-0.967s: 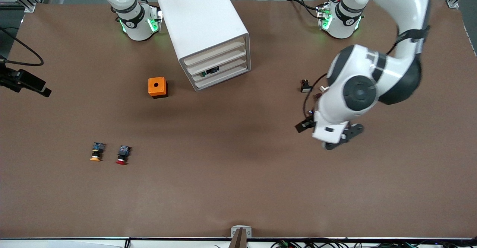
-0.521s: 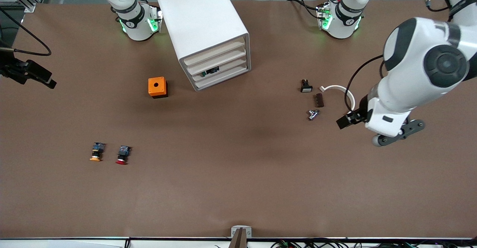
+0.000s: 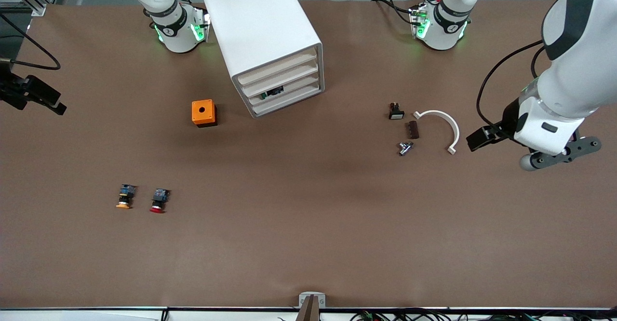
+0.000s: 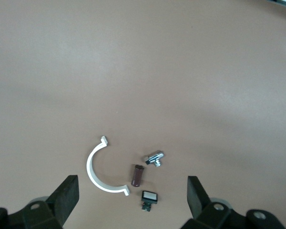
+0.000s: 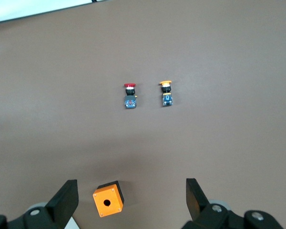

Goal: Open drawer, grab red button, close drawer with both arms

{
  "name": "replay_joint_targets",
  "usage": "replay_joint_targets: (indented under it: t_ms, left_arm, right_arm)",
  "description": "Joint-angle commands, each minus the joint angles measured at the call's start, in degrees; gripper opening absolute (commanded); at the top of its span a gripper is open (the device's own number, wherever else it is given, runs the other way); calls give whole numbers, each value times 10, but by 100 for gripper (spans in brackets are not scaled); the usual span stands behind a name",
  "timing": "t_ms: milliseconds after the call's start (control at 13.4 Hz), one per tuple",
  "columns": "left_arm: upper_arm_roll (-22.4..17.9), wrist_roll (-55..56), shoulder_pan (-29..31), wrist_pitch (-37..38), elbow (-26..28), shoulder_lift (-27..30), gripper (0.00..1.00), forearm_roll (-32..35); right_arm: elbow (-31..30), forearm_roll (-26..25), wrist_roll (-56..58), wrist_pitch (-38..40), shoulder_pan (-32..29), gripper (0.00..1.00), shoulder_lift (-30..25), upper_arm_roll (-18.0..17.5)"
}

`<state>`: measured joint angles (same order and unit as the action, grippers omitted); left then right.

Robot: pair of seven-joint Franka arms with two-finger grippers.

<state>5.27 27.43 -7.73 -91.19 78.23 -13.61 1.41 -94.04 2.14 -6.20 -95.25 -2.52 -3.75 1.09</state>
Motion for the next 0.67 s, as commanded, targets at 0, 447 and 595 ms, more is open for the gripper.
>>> replay_joint_targets:
  t_ms: [0,447,595]
  left_arm:
    - [-1,-53,19,16,17,33,100,12]
    - [-36,-105,11,30,52,83,100,12]
    - [-36,-132,12,30,77,113,100,12]
  right_arm:
    - [6,-19,0,6,2,100,5,-3]
    - [6,-24,0,5,4,100,5,-4]
    - [6,-25,0,4,4,100,6,-4]
